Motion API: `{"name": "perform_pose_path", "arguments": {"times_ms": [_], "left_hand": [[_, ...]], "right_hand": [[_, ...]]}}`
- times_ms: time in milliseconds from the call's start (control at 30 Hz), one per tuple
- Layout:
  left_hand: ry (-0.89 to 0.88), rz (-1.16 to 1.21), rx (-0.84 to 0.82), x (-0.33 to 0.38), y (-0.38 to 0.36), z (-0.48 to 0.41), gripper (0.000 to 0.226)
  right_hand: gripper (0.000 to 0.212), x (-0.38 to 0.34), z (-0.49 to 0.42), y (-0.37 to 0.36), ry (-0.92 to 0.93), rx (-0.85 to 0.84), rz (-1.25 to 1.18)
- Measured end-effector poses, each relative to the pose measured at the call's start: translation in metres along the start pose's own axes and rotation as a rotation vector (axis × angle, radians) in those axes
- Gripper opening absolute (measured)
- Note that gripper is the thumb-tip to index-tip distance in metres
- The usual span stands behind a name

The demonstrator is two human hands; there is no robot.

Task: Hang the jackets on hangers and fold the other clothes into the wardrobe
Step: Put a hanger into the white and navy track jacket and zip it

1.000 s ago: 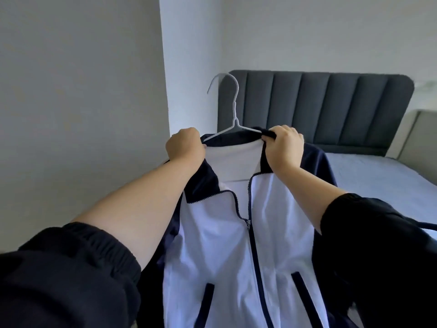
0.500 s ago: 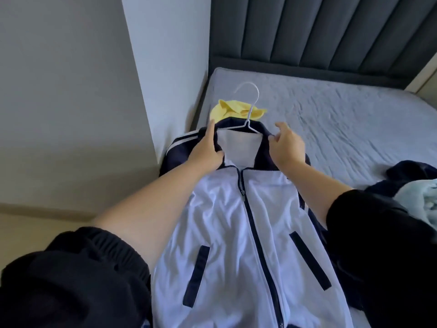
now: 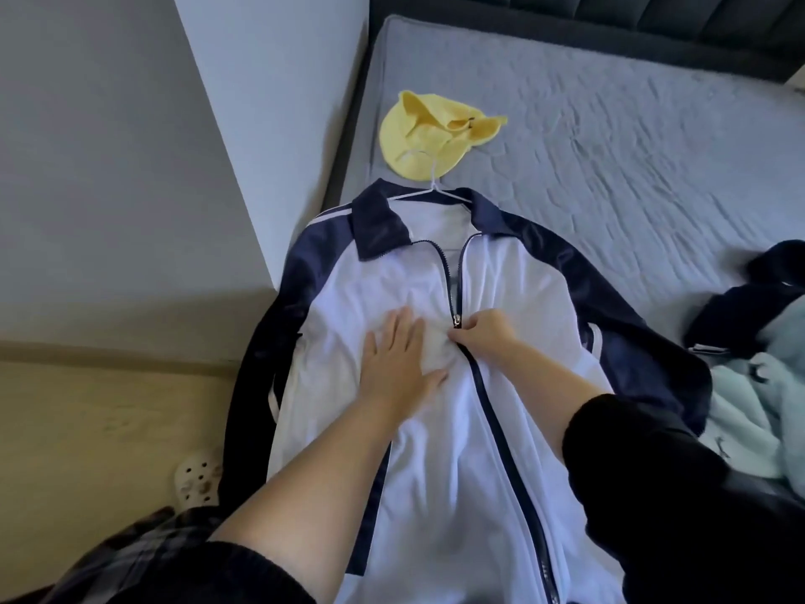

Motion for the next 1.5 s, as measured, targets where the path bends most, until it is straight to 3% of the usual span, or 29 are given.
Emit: {"name": "perform_pose_path", "arguments": {"times_ms": [200, 367, 500, 600, 667, 767, 867, 933, 1000, 1067, 1167, 1267, 1433, 1500], "left_hand": [[-0.011, -0.022, 0.031, -0.003, -0.009, -0.001, 0.09], [-0.011, -0.001, 0.031, -0.003, -0.011, -0.001, 0.087], [-0.08, -0.08, 0.093, -0.001, -0.014, 0.001, 0.079], [-0.15, -0.181, 0.081, 0.002, -0.017, 0.002, 0.067], [-0.147, -0.18, 0.064, 0.002, -0.018, 0.0, 0.062], [-0.145, -0.153, 0.039, 0.002, -0.018, -0.001, 0.059], [-0.137, -0.133, -0.002, 0.002, -0.017, -0.002, 0.059], [-0.126, -0.12, -0.015, 0.001, -0.017, -0.004, 0.058], [-0.127, -0.104, -0.032, 0.002, -0.018, -0.004, 0.057], [-0.129, -0.087, -0.044, 0.001, -0.018, -0.005, 0.056], [-0.12, -0.072, 0.007, 0.004, -0.01, -0.004, 0.049], [-0.064, -0.046, 0.22, 0.014, 0.01, -0.01, 0.03], [0.169, 0.511, 0.355, 0.008, 0.045, -0.039, 0.017], [0.18, 0.74, 0.37, 0.005, 0.054, -0.041, 0.017]], "right_hand": [[0.037, -0.001, -0.009, -0.002, 0.052, 0.024, 0.034], [0.01, -0.011, -0.001, 0.013, 0.267, 0.115, 0.533], [0.022, -0.024, -0.007, 0.033, 0.436, 0.265, 0.798], [0.017, -0.039, -0.018, 0.042, 0.489, 0.26, 0.838], [0.024, -0.05, -0.026, 0.045, 0.545, 0.303, 0.854], [0.043, -0.067, -0.036, 0.056, 0.649, 0.361, 0.739], [0.023, -0.09, -0.036, 0.066, 0.61, 0.467, 0.766], [0.028, -0.099, -0.042, 0.061, 0.542, 0.476, 0.707], [0.031, -0.099, -0.042, 0.054, 0.581, 0.668, 0.613], [0.008, -0.094, -0.039, 0.039, 0.485, 0.646, 0.46], [0.015, -0.084, -0.039, 0.033, 0.407, 0.567, 0.248], [0.013, -0.082, -0.025, 0.045, 0.414, 0.549, 0.014], [0.012, -0.081, 0.002, 0.068, 0.453, 0.397, -0.087], [0.012, -0.081, 0.015, 0.073, 0.466, 0.34, -0.096]]}}
Point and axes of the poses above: each hand's wrist, its own z-axis away from the middle knuckle, its own y-axis out of the back of the hand, x = y × z, the point moved 1 cm from there along -z, towards the middle knuckle, and after that the axes turned 4 degrees about -z, right-handed, at the moved point
